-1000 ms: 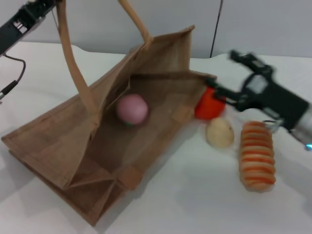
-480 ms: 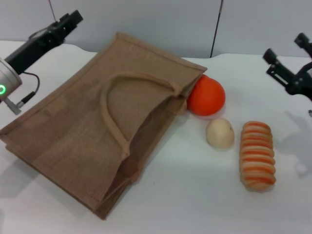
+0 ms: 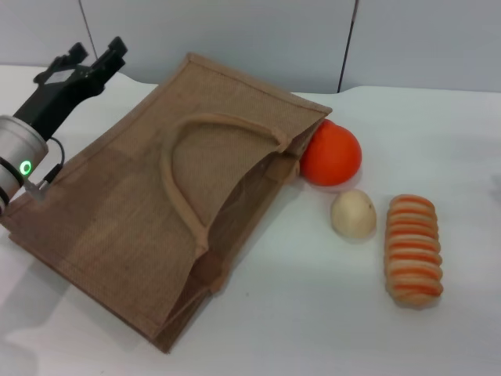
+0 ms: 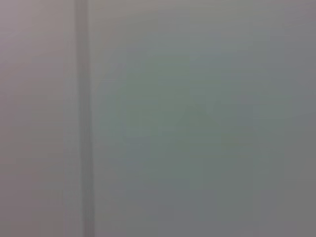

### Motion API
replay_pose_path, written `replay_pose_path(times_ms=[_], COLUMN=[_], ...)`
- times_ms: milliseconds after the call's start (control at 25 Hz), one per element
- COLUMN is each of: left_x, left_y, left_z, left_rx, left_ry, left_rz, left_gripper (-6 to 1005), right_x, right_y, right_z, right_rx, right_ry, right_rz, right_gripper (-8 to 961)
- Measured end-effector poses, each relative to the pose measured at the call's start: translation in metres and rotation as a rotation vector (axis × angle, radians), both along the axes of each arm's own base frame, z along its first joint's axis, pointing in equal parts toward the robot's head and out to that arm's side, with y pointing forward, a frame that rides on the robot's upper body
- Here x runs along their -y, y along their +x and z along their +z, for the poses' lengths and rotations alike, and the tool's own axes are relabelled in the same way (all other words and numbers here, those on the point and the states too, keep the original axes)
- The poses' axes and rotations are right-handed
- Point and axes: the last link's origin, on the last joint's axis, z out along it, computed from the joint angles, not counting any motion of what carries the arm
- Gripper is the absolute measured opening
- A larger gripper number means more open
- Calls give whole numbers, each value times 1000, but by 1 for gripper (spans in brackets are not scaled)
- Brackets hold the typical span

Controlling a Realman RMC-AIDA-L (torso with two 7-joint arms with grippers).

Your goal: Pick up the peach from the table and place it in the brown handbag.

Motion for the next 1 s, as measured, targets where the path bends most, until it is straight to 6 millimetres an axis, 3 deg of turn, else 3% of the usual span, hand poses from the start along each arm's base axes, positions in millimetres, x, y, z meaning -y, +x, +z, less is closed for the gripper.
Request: replay_pose_path(times_ms=[200, 320, 1000], left_x=[6, 6, 8], left_y=[-12, -18, -19], left_z=[1, 0, -4], left_rx=[-43, -44, -96], left_ry=[132, 154, 171], left_rz=[84, 131, 145], left_gripper=[836, 879, 878], right_x=[-2, -3, -5], right_y=[19, 27, 29], right_z=[5, 5, 2], right_rx=[-5, 7, 13], right_ry=[37, 53, 39], right_rz=[-134, -192, -221], right_gripper=[898, 897, 896])
